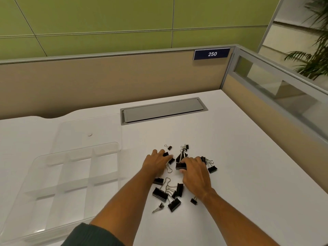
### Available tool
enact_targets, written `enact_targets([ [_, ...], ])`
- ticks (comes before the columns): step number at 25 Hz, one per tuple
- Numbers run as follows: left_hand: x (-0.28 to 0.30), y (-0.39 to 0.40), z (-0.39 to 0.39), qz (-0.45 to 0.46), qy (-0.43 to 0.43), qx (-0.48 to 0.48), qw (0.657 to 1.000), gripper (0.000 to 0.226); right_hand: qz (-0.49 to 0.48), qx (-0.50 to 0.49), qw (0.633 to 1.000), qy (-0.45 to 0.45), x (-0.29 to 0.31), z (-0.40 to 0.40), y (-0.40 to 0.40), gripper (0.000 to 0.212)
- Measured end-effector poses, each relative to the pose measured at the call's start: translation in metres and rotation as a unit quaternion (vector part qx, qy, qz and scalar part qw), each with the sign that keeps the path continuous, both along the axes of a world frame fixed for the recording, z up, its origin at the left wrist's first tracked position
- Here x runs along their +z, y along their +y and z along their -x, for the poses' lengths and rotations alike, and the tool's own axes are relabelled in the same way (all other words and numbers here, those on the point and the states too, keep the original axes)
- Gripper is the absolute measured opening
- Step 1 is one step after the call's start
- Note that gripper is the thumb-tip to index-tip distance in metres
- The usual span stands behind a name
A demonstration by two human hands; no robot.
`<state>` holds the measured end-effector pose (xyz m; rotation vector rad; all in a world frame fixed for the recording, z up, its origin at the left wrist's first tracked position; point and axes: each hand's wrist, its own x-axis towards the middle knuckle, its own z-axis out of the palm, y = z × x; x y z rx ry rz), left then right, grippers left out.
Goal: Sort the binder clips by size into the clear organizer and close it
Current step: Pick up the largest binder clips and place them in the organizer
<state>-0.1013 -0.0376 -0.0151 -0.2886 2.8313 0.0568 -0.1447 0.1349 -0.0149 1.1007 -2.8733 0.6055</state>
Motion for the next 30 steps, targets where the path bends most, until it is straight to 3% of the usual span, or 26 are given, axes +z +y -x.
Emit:
enact_targets([
  [3,-0.002,0.005,-0.004,-0.009,0.036,0.044,0.998,0.049,0.022,0.008,0.999,-0.028,0.0,0.001,-0.001,0.028],
  [10,0.019,0.006,-0.024,-0.06,0.109,0.159,0.979,0.049,0.044,0.025,0.998,-0.039,0.009,-0.004,-0.01,0.028],
  [17,0.048,0.004,-0.069,-0.047,0.186,0.219,0.957,0.04,0.068,0.091,0.994,-0.002,0.025,-0.018,-0.027,0.04],
  [22,0.062,-0.001,-0.106,0.014,0.247,0.258,0.934,0.037,0.099,0.132,0.986,0.03,0.039,-0.038,-0.046,0.028],
  [25,0.068,-0.01,-0.129,0.001,0.276,0.304,0.912,0.036,0.103,0.144,0.982,0.065,0.044,-0.051,-0.061,0.024],
  [30,0.075,-0.034,-0.164,-0.017,0.306,0.347,0.886,0.038,0.125,0.169,0.977,0.014,0.051,-0.078,-0.093,0.023],
])
